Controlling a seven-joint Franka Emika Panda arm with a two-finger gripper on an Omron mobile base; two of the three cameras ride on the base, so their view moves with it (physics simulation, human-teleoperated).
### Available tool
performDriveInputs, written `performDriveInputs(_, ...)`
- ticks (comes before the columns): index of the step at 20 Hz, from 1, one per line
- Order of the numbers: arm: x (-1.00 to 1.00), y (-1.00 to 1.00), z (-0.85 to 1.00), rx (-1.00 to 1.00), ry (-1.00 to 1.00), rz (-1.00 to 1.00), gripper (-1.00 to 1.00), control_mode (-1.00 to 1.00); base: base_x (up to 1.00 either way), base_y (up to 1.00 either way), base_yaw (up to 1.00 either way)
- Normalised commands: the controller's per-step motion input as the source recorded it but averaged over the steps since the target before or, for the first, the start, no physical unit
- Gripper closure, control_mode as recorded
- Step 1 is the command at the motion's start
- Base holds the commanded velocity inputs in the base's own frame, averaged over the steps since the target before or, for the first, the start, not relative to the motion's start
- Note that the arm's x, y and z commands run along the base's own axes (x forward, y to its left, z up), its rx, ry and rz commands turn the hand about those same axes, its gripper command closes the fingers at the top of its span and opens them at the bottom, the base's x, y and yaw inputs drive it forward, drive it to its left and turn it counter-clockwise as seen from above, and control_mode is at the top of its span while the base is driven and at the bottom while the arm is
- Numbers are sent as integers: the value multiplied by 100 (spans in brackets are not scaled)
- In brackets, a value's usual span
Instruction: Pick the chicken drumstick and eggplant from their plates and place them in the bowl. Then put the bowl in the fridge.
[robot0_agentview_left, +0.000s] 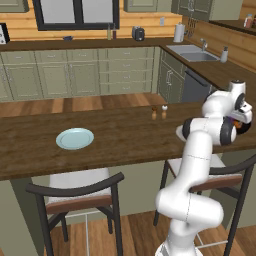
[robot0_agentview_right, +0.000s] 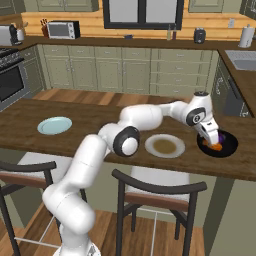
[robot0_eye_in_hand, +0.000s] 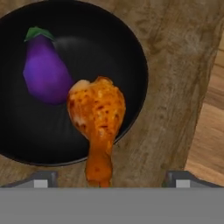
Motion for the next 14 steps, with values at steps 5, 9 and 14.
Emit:
performDriveInputs(5, -24, 79, 8, -14, -6, 10, -100, -100, 0, 0, 0)
performDriveInputs(9, 7, 40, 0, -1, 1, 41, -100, -100, 0, 0, 0)
performDriveInputs(14, 24, 4, 0, 0, 9, 35, -100, -100, 0, 0, 0)
